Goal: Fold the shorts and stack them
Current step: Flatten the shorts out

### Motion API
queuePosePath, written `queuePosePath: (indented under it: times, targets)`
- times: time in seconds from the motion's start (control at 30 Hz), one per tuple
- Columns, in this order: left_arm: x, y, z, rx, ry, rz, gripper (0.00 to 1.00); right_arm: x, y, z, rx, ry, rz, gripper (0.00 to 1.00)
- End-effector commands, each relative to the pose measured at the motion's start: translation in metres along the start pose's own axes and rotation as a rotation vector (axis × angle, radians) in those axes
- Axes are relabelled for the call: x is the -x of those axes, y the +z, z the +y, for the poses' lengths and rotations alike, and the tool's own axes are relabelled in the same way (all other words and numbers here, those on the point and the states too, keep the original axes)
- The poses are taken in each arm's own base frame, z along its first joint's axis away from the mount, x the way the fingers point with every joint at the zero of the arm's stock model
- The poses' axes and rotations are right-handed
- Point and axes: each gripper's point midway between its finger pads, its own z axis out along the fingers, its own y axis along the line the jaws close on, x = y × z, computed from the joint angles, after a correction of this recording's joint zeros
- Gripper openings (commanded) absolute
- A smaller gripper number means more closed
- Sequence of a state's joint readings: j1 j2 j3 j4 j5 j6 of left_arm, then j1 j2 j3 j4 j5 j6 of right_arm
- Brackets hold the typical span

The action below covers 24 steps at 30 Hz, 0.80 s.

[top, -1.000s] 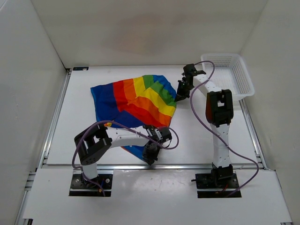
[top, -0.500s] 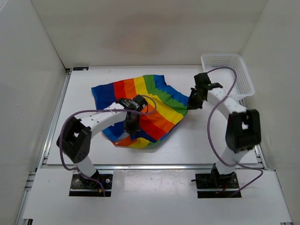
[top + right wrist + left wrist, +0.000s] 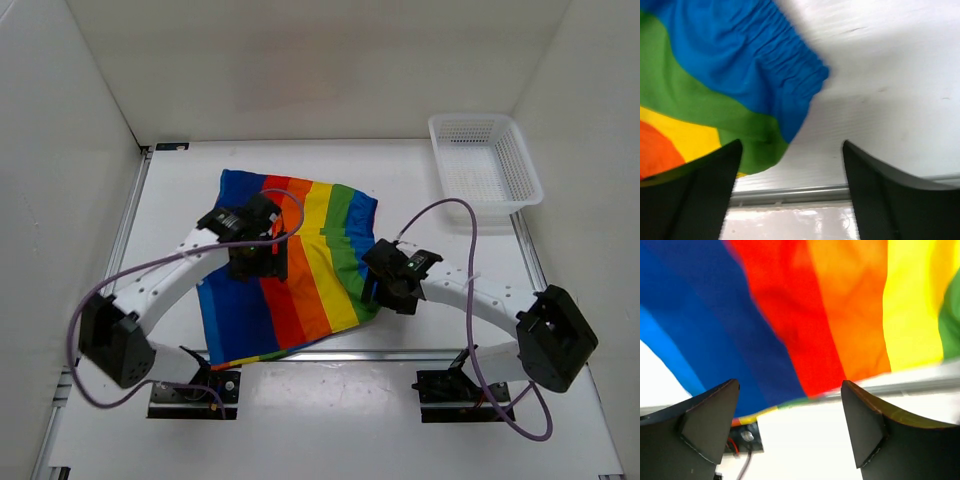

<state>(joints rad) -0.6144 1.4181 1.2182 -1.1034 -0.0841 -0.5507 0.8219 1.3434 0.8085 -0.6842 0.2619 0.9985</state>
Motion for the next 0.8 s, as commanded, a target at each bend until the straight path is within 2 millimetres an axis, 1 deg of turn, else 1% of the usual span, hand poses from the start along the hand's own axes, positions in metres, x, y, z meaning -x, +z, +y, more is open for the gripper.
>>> queuePosePath:
  times: [0.0, 0.03, 0.07, 0.1, 0.13, 0.17, 0.2, 0.23, 0.27, 0.3, 0.33, 0.37, 0.4, 0.43, 0.47, 0.53, 0.57, 0.6, 0.63, 0.67, 0.7, 0.73, 0.77]
  targets:
    - [-0.026, -0.024, 0.003, -0.074, -0.093, -0.002, 0.96, 0.037, -0.026, -0.009, -0.06, 0.048, -0.163, 0.88]
    - [-0.032, -0.031, 0.007, -0.079, -0.157, -0.025, 0.96, 0.04, -0.029, -0.011, -0.055, 0.051, -0.172, 0.91]
    - [-0.042, -0.023, 0.017, -0.048, -0.197, -0.012, 0.94, 0.048, -0.037, -0.009, -0.03, 0.059, -0.194, 0.94]
    - [-0.046, -0.021, 0.022, -0.042, -0.233, -0.01, 0.94, 0.057, -0.039, -0.017, -0.037, 0.091, -0.207, 0.95]
    - [-0.046, -0.022, 0.028, -0.047, -0.283, -0.03, 0.93, 0.064, -0.043, -0.014, 0.002, 0.084, -0.213, 0.95]
    - [-0.057, -0.012, 0.029, -0.053, -0.328, 0.008, 0.93, 0.07, -0.042, -0.011, 0.032, 0.083, -0.209, 0.95]
    - [-0.054, -0.005, 0.026, -0.079, -0.355, 0.0, 0.93, 0.07, -0.039, -0.007, 0.103, 0.103, -0.146, 0.97]
    - [-0.055, 0.0, 0.023, -0.105, -0.38, 0.002, 0.94, 0.079, -0.042, 0.006, 0.191, 0.059, -0.149, 0.97]
    - [-0.067, 0.014, 0.023, -0.125, -0.407, 0.052, 0.94, 0.074, -0.033, 0.009, 0.21, 0.049, -0.083, 1.0]
    - [-0.069, 0.025, 0.022, -0.133, -0.415, 0.065, 0.94, 0.073, -0.031, 0.013, 0.23, 0.044, -0.05, 1.0]
    - [-0.063, 0.034, 0.019, -0.148, -0.438, 0.058, 0.94, 0.066, -0.027, 0.02, 0.25, 0.025, 0.007, 1.0]
    - [-0.066, 0.048, 0.024, -0.117, -0.463, 0.103, 0.94, 0.064, -0.025, 0.021, 0.252, 0.024, 0.024, 1.0]
    - [-0.066, 0.055, 0.025, -0.107, -0.455, 0.117, 0.94, 0.062, -0.026, 0.023, 0.266, 0.022, 0.036, 1.0]
    - [-0.061, 0.059, 0.025, -0.104, -0.452, 0.116, 0.94, 0.055, -0.02, 0.023, 0.278, 0.043, 0.055, 1.0]
    - [-0.055, 0.065, 0.024, -0.087, -0.433, 0.125, 0.94, 0.049, -0.018, 0.026, 0.3, 0.05, 0.079, 1.0]
    - [-0.047, 0.07, 0.025, -0.064, -0.414, 0.126, 0.91, 0.043, -0.011, 0.025, 0.341, 0.072, 0.11, 1.0]
    - [-0.043, 0.078, 0.025, -0.046, -0.402, 0.137, 0.9, 0.045, -0.001, 0.017, 0.358, 0.113, 0.113, 0.98]
    - [-0.031, 0.078, 0.023, -0.044, -0.382, 0.117, 0.89, 0.045, 0.003, 0.012, 0.363, 0.135, 0.119, 0.94]
    - [-0.025, 0.08, 0.024, -0.039, -0.383, 0.12, 0.89, 0.048, 0.007, 0.004, 0.359, 0.158, 0.118, 0.91]
    - [-0.022, 0.083, 0.023, -0.036, -0.374, 0.125, 0.88, 0.045, 0.011, -0.002, 0.349, 0.152, 0.122, 0.89]
    - [-0.013, 0.09, 0.022, -0.025, -0.352, 0.127, 0.88, 0.044, 0.011, -0.004, 0.336, 0.153, 0.125, 0.82]
    - [-0.011, 0.094, 0.021, -0.019, -0.342, 0.137, 0.88, 0.044, 0.014, -0.01, 0.321, 0.156, 0.122, 0.79]
    - [-0.006, 0.1, 0.022, -0.005, -0.341, 0.134, 0.88, 0.038, 0.015, -0.013, 0.312, 0.157, 0.132, 0.76]
